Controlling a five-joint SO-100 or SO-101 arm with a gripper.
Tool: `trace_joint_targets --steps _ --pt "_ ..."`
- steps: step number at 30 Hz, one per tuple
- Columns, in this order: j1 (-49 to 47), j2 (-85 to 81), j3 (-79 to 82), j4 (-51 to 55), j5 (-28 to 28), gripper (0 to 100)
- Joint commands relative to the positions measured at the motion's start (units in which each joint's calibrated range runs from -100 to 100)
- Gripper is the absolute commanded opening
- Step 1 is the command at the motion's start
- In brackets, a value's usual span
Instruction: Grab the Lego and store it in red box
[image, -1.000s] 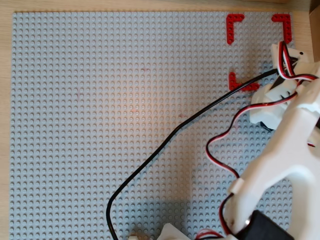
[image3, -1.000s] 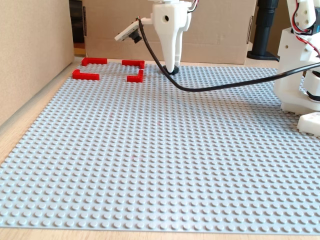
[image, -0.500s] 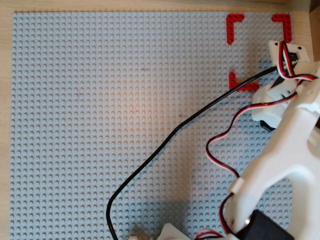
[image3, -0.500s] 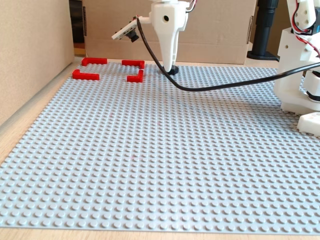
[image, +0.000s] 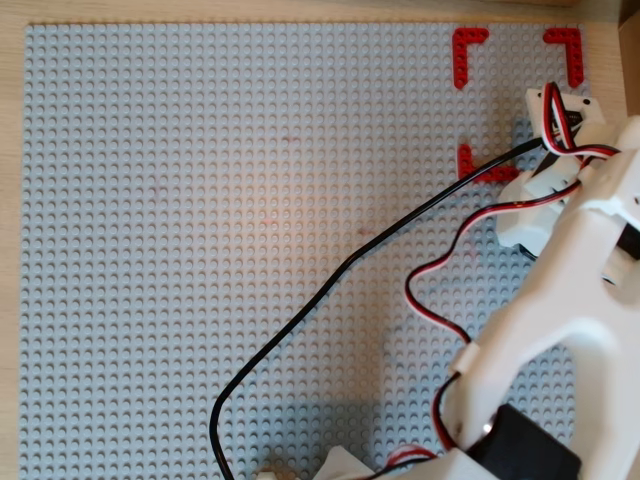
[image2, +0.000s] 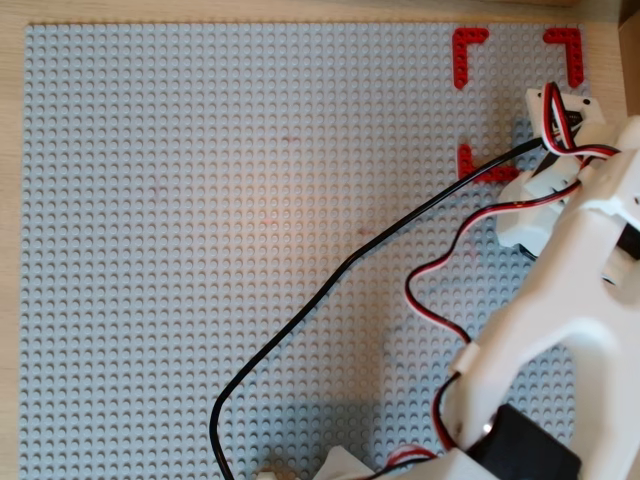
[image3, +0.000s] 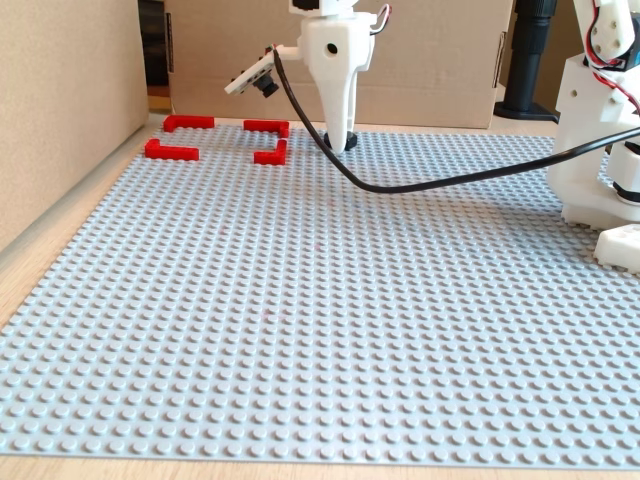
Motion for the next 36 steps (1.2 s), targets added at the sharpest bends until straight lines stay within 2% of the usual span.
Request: trace_joint_targets --steps 1,5,10,25,36 --pt "0.55 -0.02 -0.73 -1.93 0.08 11" --pt "0.55 -0.1 -0.82 -1.76 0.03 2" --pt "0.62 -3.83 -1.46 0.17 -0.55 2" --pt "-0.12 -34.76 -0.82 17.81 -0.7 2" --pt "-3.47 -44.76 -0.64 24.74 -0.76 2"
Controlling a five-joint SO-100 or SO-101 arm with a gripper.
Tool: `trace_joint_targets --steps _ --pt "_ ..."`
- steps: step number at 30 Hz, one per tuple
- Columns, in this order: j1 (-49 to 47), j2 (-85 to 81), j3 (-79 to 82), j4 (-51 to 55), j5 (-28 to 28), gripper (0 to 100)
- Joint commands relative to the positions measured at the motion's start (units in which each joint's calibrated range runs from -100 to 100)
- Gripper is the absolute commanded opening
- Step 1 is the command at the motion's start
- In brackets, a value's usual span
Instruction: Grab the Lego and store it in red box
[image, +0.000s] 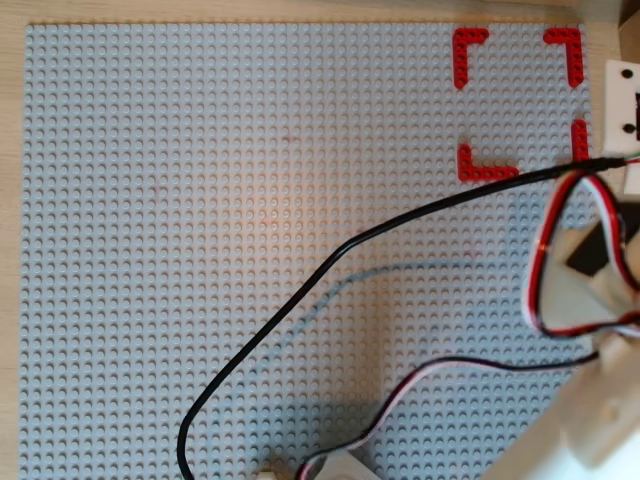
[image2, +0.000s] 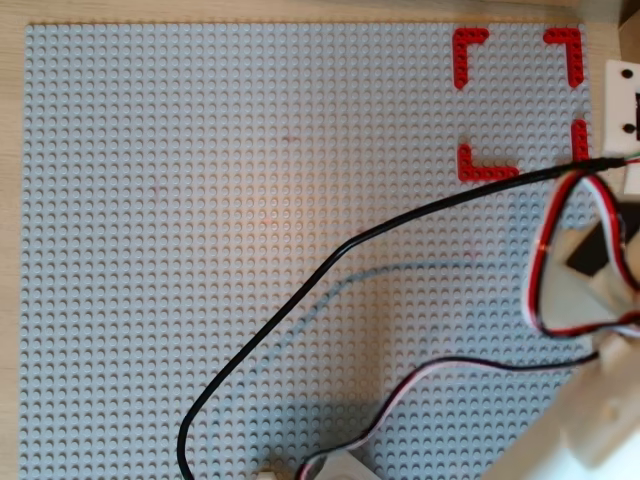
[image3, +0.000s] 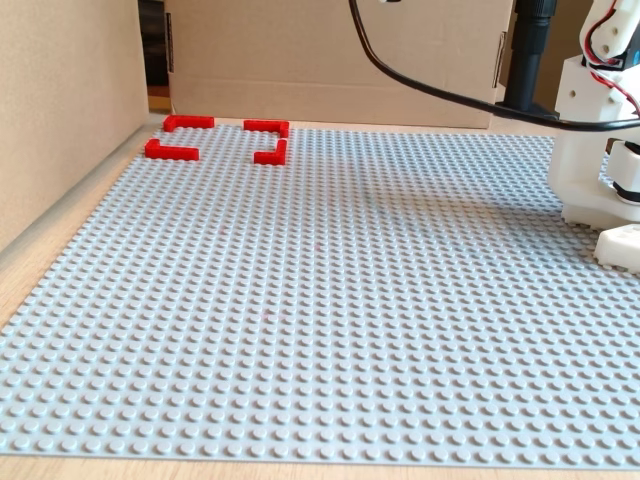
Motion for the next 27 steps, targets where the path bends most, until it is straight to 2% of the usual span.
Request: trace_joint_targets --steps 1,7,18,23,27 --pt "-2.46 -4.36 -0.64 1.08 -0.07 2" --pt "-5.44 -4.02 -0.73 0.2 -1.32 2" --pt "-5.59 11.57 -2.55 -16.55 -6.95 3" --pt "-5.59 22.34 -9.46 -22.26 -8.15 3" --pt "-6.26 32.93 -20.1 -22.78 -9.29 3"
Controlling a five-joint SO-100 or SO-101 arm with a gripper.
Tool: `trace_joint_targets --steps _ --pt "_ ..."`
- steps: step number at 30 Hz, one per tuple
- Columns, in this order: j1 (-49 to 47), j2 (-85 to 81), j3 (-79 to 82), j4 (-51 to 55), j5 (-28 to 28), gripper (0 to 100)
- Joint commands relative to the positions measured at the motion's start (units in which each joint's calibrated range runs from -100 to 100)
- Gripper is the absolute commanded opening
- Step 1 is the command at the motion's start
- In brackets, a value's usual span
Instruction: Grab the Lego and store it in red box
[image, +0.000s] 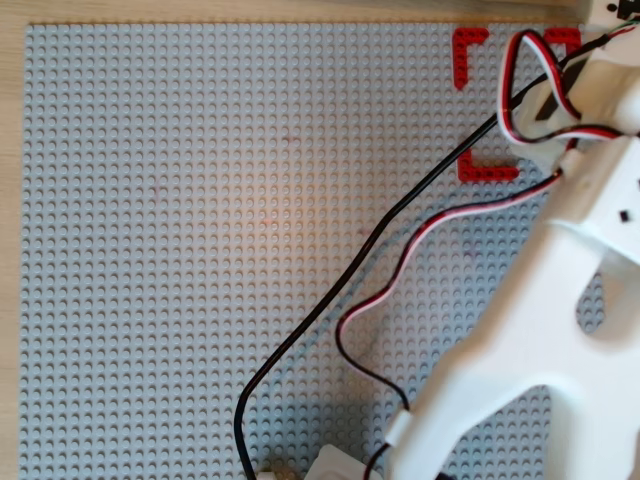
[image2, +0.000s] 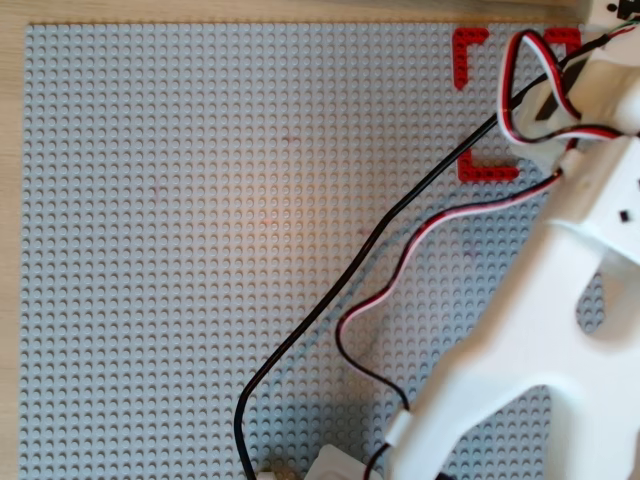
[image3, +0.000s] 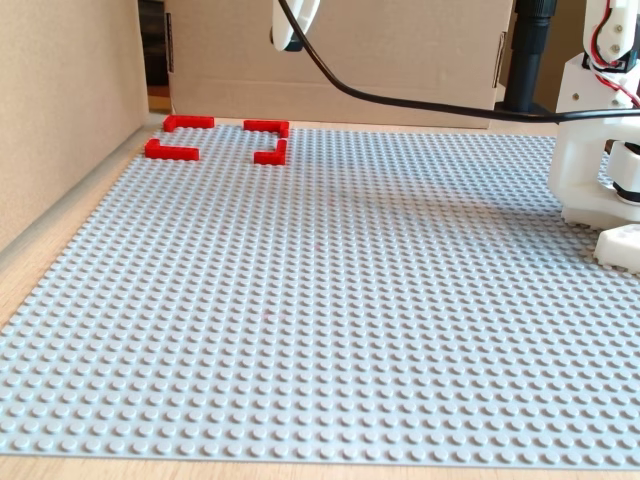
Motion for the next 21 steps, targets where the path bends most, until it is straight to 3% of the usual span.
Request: trace_joint_targets --steps 1,11,21 --pt "-1.18 8.0 -12.0 -0.41 -1.05 3" --pt "-4.23 26.3 -34.46 4.5 -3.03 3" --pt "-3.71 30.88 -39.0 4.85 -3.08 5"
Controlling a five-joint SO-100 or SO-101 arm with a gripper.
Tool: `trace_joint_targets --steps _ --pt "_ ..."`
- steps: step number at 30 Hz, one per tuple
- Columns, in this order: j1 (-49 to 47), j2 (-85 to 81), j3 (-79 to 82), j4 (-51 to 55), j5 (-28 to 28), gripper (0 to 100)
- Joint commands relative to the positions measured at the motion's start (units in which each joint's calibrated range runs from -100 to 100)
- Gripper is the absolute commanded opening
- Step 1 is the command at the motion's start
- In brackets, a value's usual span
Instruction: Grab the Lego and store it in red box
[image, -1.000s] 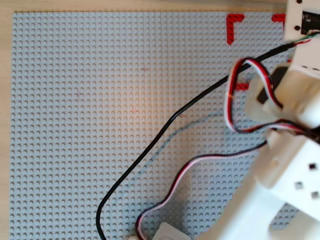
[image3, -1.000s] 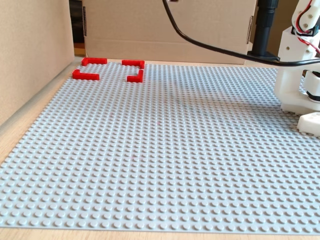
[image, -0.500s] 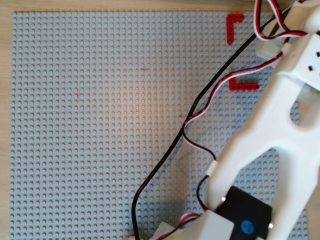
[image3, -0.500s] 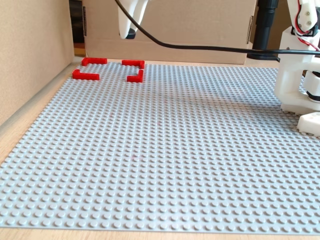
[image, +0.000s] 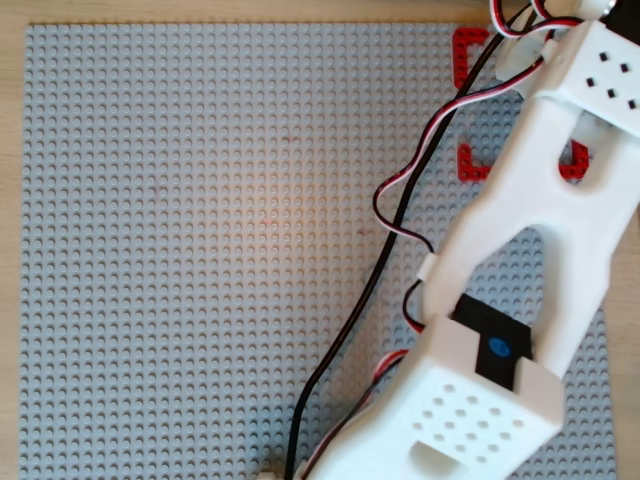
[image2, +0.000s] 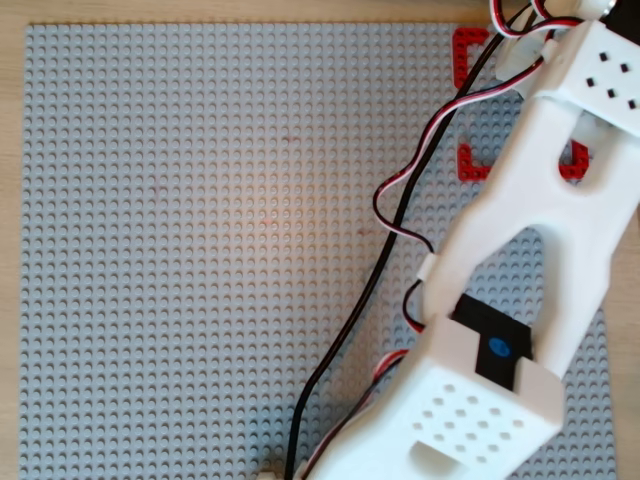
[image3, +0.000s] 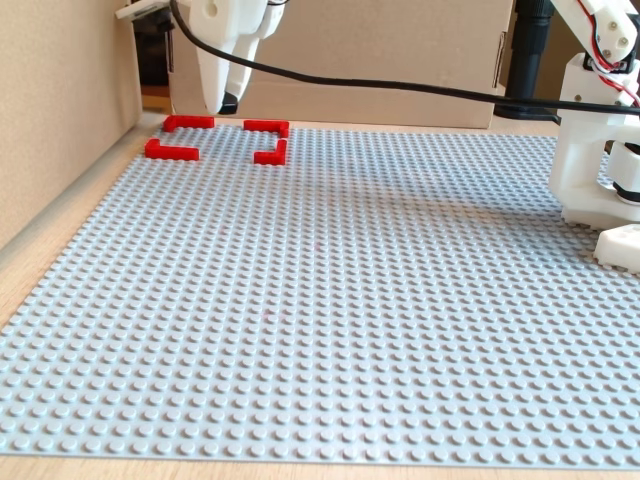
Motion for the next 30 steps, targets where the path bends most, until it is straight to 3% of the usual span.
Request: trace_joint_targets --steps 1,22,30 --pt "-0.29 -0.65 -3.76 0.11 -0.3 6" --pt "-0.51 -3.19 -16.76 12.56 -1.29 11" --pt "-0.22 -3.02 -16.76 13.18 -1.03 19"
